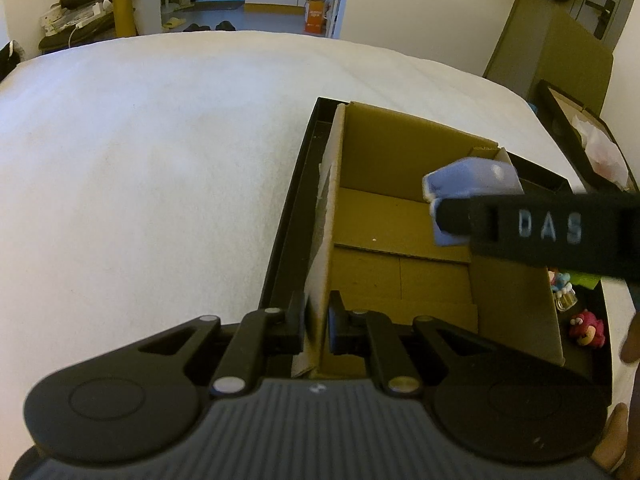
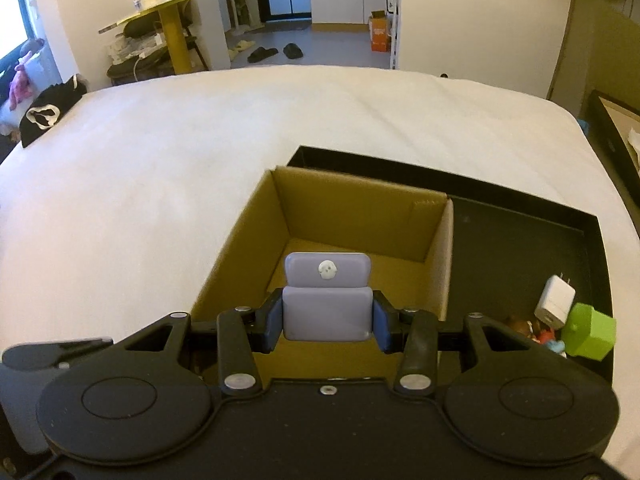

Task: Organize rigid objects
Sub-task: 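Carry the lavender cube into the box while the left gripper holds the box wall, then open the right gripper to drop the cube and withdraw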

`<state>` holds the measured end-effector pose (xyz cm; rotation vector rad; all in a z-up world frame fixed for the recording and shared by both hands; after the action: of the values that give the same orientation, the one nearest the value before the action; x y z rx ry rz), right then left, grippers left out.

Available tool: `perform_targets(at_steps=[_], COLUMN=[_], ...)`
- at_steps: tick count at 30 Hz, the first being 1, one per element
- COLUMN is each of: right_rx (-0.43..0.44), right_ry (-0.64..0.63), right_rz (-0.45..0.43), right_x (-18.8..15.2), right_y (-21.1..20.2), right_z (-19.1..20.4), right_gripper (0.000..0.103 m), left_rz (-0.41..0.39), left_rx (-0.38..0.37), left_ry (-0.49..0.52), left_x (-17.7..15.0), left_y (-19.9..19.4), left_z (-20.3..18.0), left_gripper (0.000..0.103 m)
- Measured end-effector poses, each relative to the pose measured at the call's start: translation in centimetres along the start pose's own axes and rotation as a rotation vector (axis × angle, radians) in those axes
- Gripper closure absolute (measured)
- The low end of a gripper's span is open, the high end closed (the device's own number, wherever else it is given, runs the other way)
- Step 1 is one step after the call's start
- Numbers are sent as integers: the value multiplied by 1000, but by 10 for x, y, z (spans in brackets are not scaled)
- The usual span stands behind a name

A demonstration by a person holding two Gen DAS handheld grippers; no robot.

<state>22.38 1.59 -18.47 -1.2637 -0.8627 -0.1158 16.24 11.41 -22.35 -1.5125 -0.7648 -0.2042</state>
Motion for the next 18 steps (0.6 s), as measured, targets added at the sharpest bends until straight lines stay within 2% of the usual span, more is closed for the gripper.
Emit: perform_targets(at_steps=[2, 3, 5, 18], right_rx=[22, 26, 25, 16], right_ry=[4, 6, 8, 90], right_rz=[-29, -49, -65, -18], right_x=[6, 9, 10, -16], right_y=[-2, -5, -10, -24], right_z=[2, 2, -1, -34], right_gripper=[55, 46, 42, 42], left_rz=[0, 0, 7, 20], left_rx=[1, 3, 8, 44], left_ry=[-2, 0, 10, 25], left_x=[0, 0, 0, 1], left_y=[0, 0, 1, 2], left_z=[-1, -1, -3, -6], left_gripper=[93, 93, 92, 92])
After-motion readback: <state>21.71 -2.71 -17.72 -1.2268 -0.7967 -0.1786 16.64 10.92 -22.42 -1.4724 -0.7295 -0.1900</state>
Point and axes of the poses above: each gripper's, at about its wrist camera, not at the fingertips, and y roughly the way its jaws point, z to its left, x to its top, the point moved 9 cm from there along y, roughly the way its jaws point
